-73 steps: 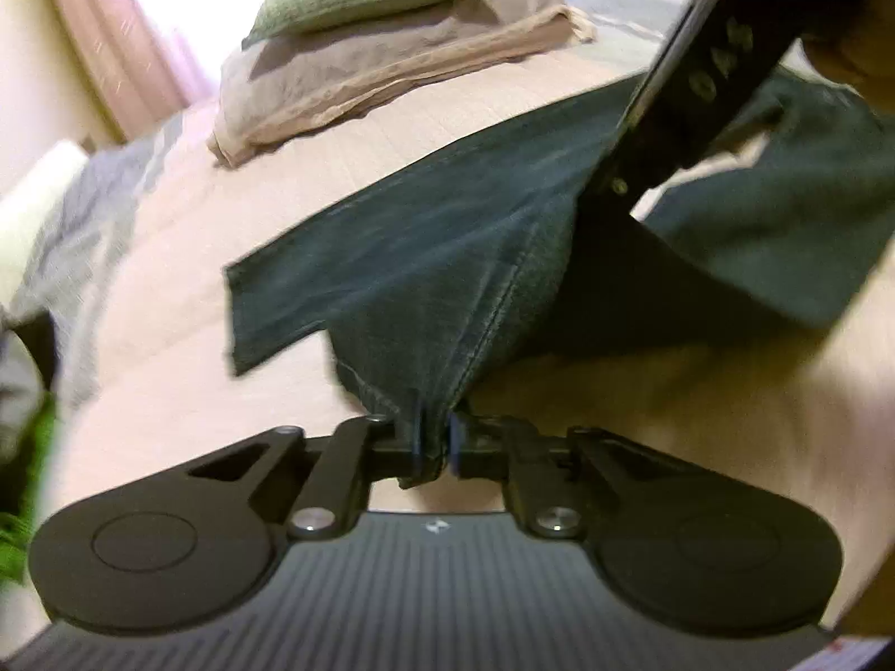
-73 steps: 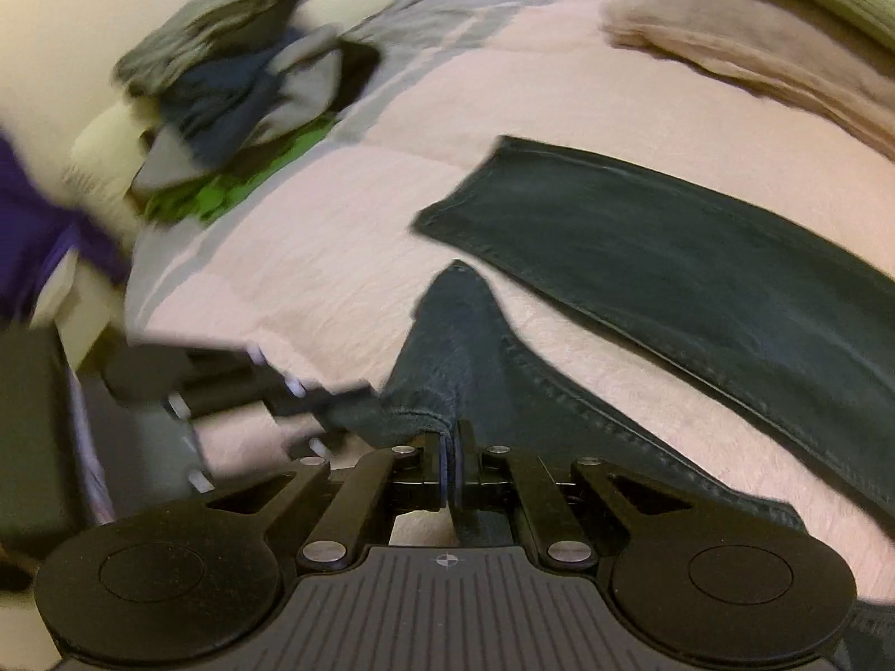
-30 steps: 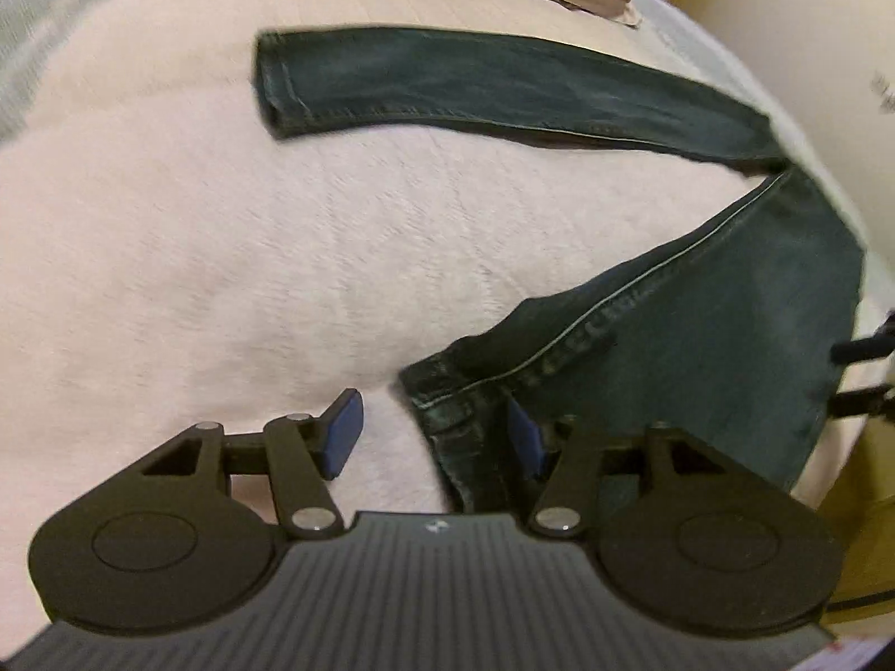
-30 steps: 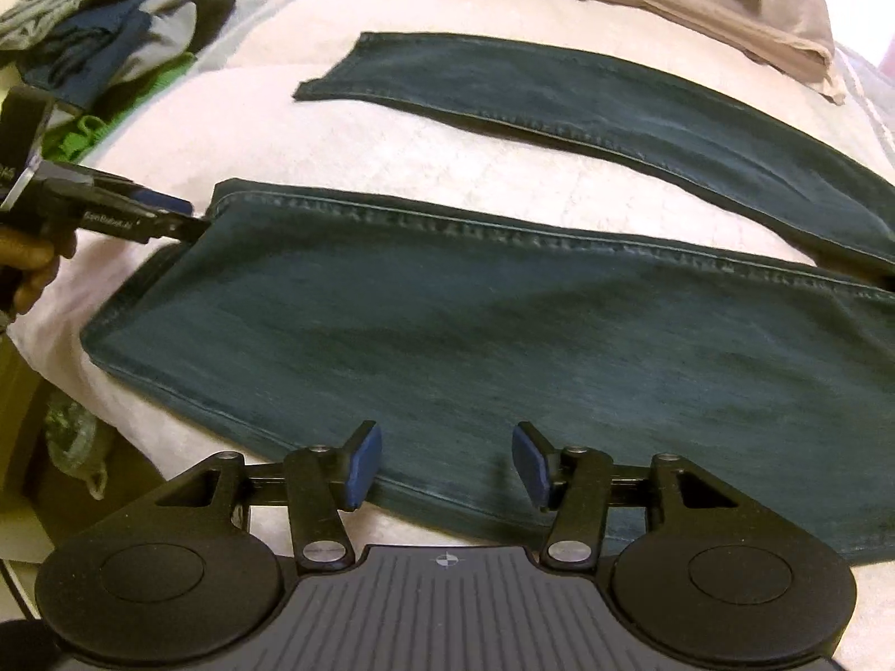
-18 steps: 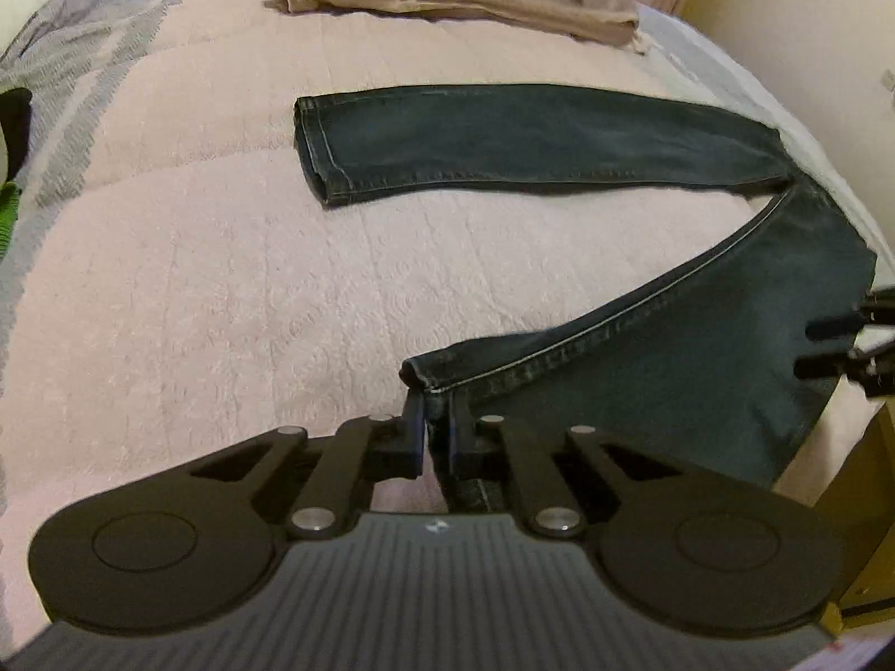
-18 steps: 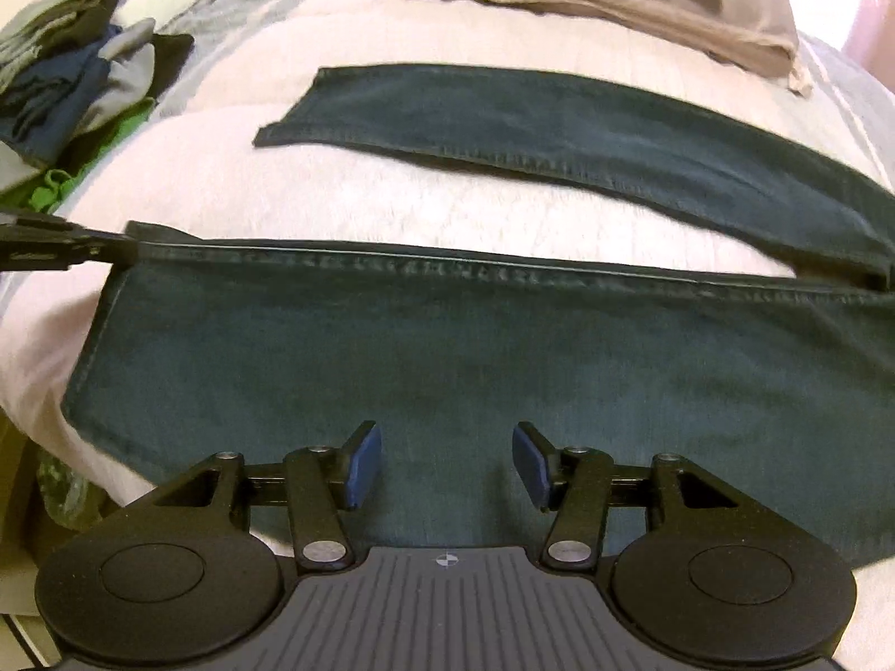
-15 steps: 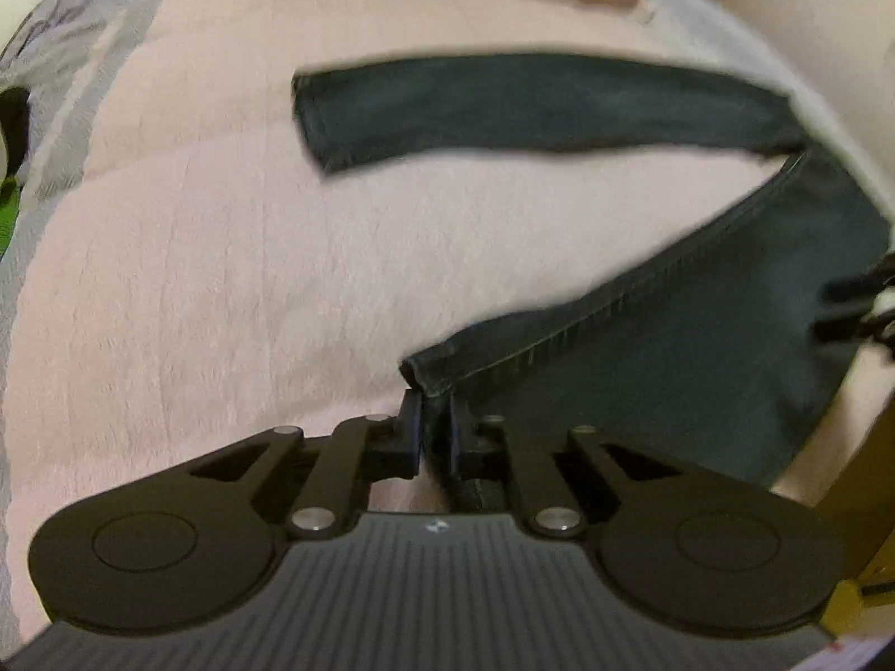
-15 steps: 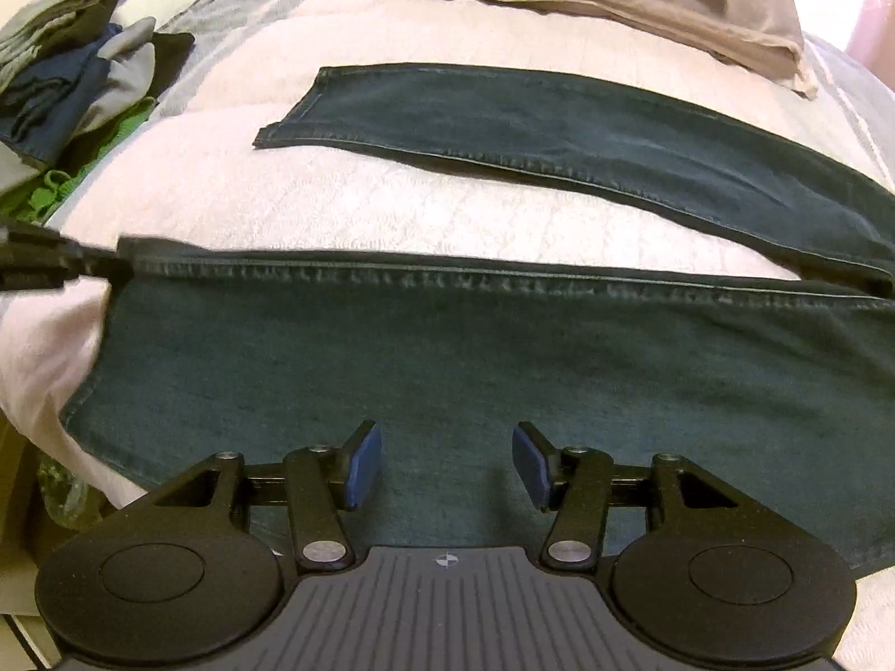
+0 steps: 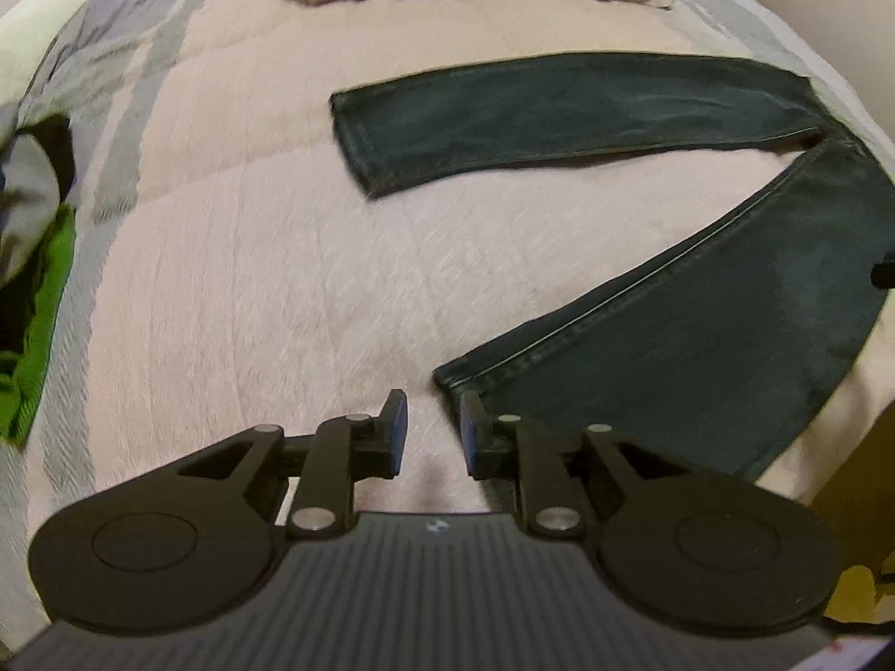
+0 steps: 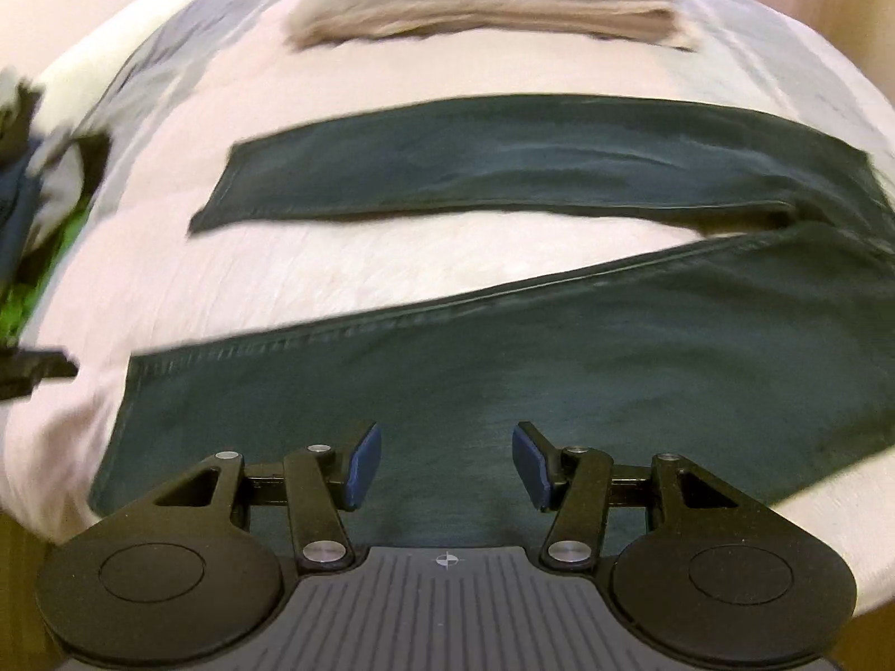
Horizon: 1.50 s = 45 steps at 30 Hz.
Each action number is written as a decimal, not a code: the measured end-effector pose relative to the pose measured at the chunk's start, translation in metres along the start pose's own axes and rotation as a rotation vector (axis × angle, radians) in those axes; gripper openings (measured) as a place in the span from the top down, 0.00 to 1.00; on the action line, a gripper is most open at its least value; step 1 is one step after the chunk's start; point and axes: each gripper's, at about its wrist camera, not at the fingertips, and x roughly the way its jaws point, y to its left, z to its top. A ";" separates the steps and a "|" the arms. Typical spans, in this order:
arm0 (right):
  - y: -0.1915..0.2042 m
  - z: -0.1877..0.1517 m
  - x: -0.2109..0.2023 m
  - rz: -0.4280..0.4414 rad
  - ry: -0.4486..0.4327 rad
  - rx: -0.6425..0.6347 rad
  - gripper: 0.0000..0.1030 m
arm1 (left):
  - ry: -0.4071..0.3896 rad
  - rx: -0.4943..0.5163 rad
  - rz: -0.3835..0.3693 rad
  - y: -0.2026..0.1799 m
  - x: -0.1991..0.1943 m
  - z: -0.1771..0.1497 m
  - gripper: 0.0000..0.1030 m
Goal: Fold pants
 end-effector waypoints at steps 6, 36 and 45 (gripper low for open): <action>-0.036 0.008 -0.040 -0.057 -0.074 0.127 0.52 | -0.033 0.099 -0.022 -0.033 -0.016 0.030 0.72; -0.626 0.186 0.115 0.078 -0.076 0.072 0.62 | -0.061 0.588 -0.312 -0.554 0.261 0.327 0.47; -0.657 0.170 0.145 0.165 -0.075 0.115 0.76 | 0.037 0.686 -0.272 -0.575 0.312 0.302 0.45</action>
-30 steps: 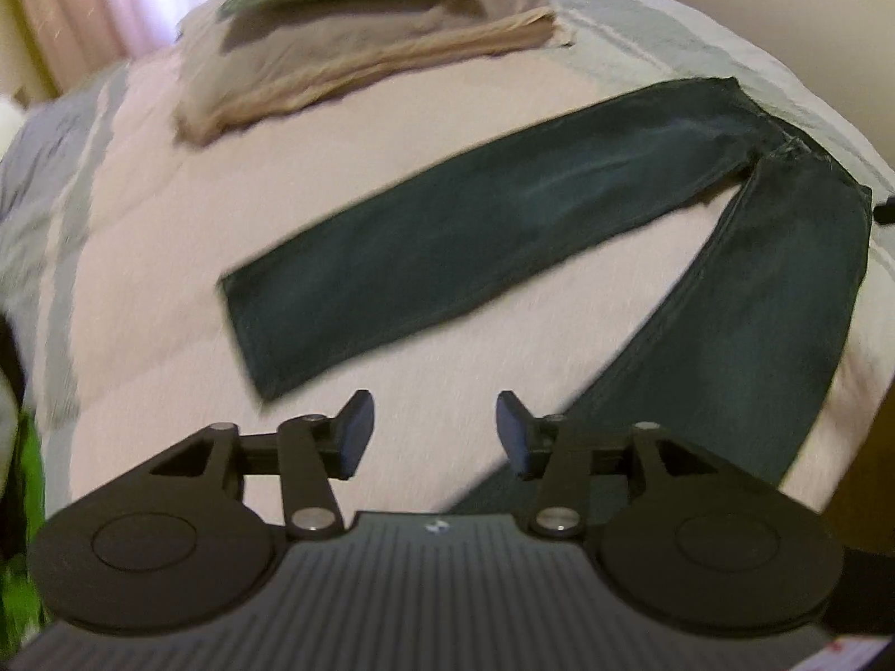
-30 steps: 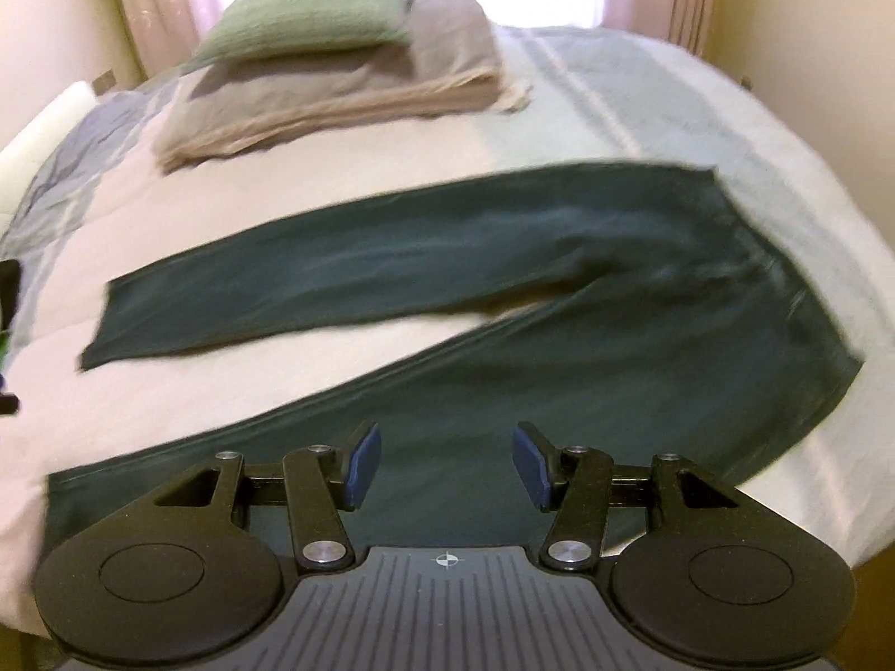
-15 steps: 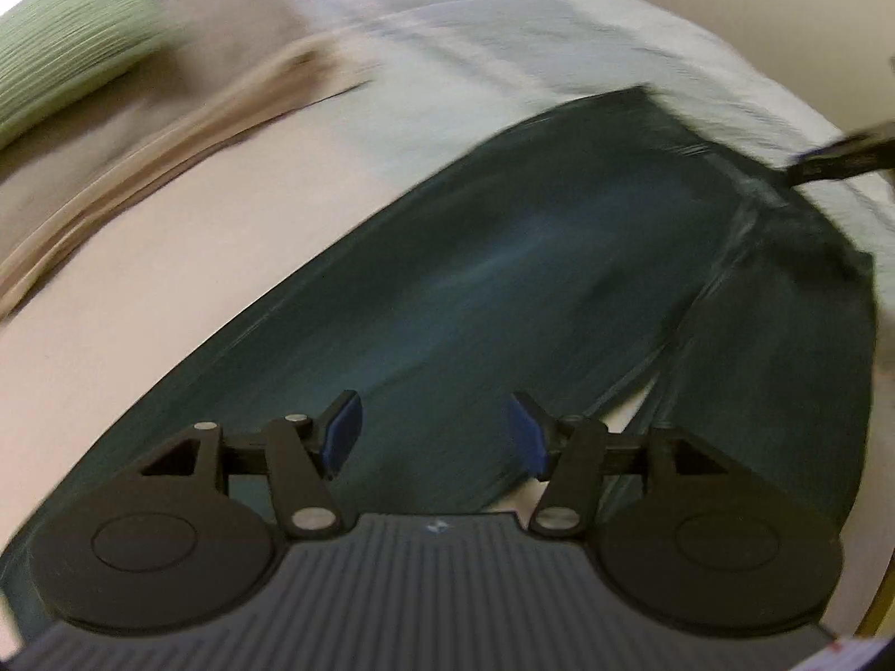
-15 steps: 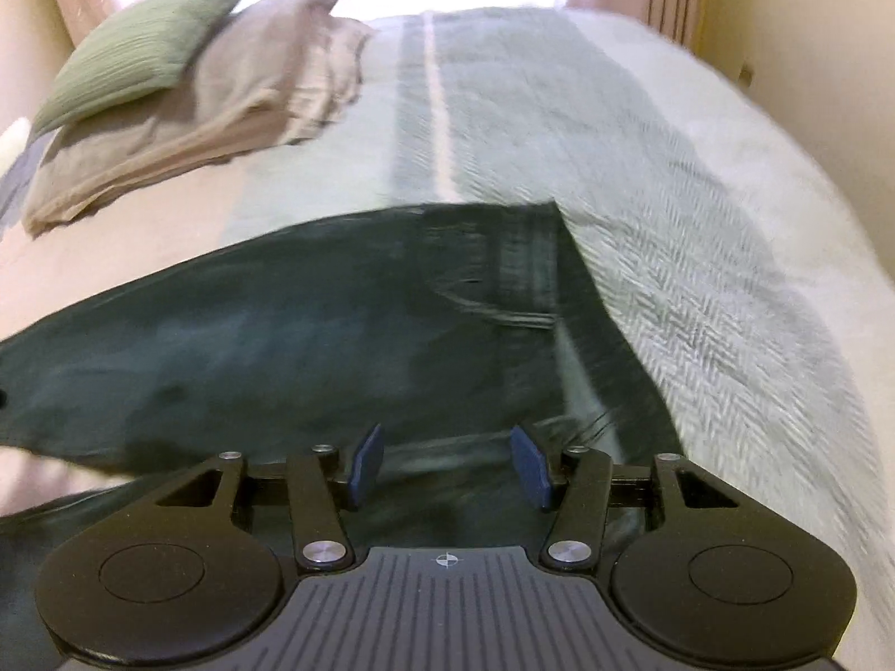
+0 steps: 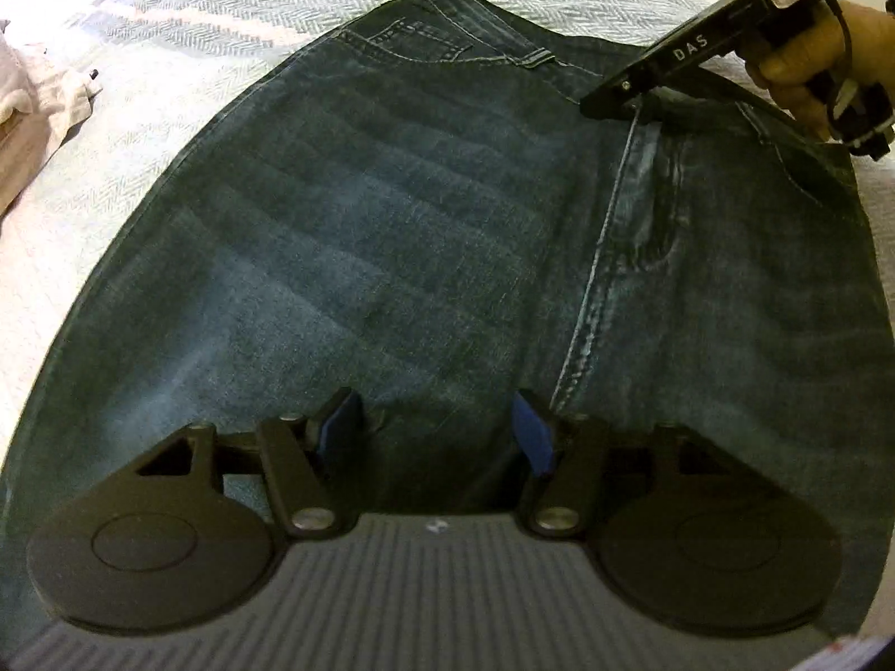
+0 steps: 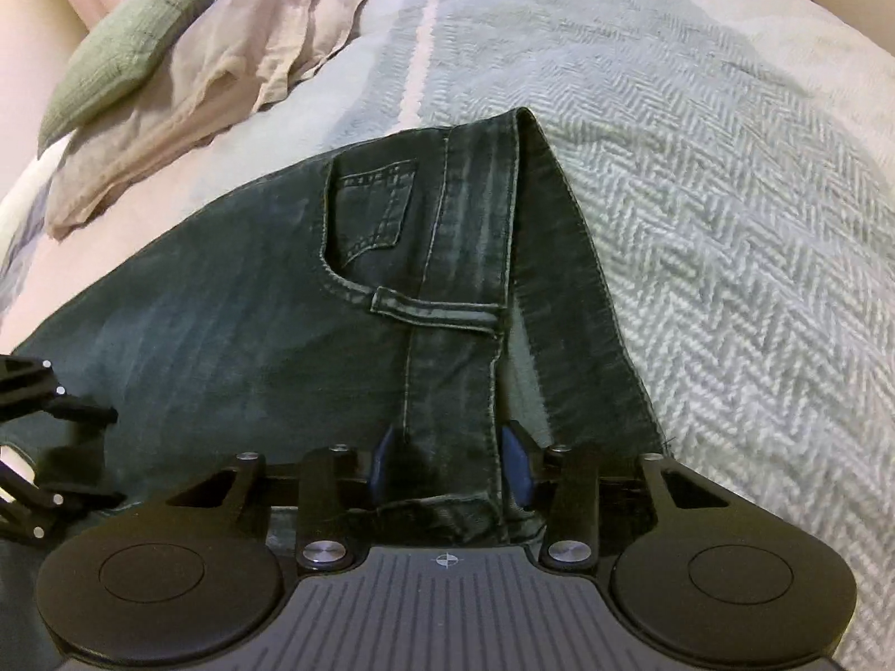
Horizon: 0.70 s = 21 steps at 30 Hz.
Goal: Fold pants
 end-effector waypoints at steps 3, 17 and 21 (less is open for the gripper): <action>0.005 0.004 -0.013 -0.033 -0.012 0.010 1.00 | -0.049 0.051 0.017 -0.008 -0.018 0.018 0.45; -0.023 0.004 -0.032 -0.053 -0.073 0.105 0.84 | -0.109 0.070 -0.055 -0.042 0.003 0.051 0.45; -0.014 -0.019 -0.076 -0.067 -0.131 0.142 0.52 | -0.097 0.042 -0.037 -0.041 -0.002 0.046 0.45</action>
